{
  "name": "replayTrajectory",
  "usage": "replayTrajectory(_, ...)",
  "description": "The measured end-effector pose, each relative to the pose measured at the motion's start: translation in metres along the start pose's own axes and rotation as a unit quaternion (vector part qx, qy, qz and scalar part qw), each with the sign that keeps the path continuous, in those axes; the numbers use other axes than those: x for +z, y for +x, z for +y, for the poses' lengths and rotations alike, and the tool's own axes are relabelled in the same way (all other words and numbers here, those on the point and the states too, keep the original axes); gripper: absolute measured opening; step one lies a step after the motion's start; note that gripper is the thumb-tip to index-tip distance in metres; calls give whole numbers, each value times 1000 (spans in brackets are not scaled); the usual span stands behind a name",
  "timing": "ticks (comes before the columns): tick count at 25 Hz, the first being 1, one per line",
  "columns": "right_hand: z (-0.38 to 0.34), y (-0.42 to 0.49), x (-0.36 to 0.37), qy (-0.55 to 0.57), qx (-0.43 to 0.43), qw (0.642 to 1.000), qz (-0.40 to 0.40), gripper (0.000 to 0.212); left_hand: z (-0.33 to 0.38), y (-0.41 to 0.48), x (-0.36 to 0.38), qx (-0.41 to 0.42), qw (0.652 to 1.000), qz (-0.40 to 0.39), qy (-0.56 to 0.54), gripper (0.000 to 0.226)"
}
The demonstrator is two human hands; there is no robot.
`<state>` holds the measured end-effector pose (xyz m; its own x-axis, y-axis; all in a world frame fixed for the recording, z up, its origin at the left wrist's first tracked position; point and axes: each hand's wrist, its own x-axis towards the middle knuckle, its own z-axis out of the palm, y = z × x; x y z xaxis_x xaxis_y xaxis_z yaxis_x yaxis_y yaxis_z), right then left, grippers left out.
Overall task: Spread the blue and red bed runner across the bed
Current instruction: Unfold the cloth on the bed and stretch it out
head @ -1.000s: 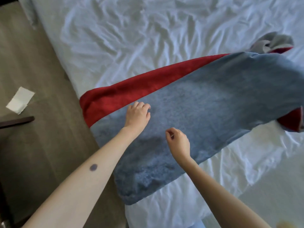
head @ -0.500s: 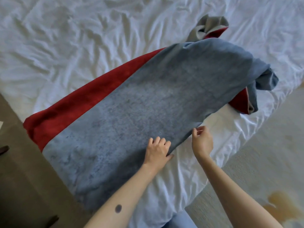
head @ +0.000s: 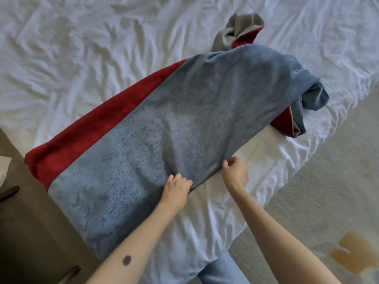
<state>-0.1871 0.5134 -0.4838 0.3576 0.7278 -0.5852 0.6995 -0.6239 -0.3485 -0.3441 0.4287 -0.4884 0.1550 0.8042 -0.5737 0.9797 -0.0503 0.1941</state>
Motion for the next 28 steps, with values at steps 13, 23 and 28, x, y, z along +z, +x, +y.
replayTrajectory(13, -2, -13, -13, 56, -35, 997, 33, 23, 2, -18, -17, -38, 994, 83, -56, 27)
replayTrajectory(23, -82, -49, -79, 51, -182, 982, 21, 25, 18, -42, -136, -44, 957, 248, -143, 18)
replayTrajectory(28, -110, -83, -141, -3, -340, 940, -26, 23, 38, -86, -214, -60, 912, 330, -237, 14)
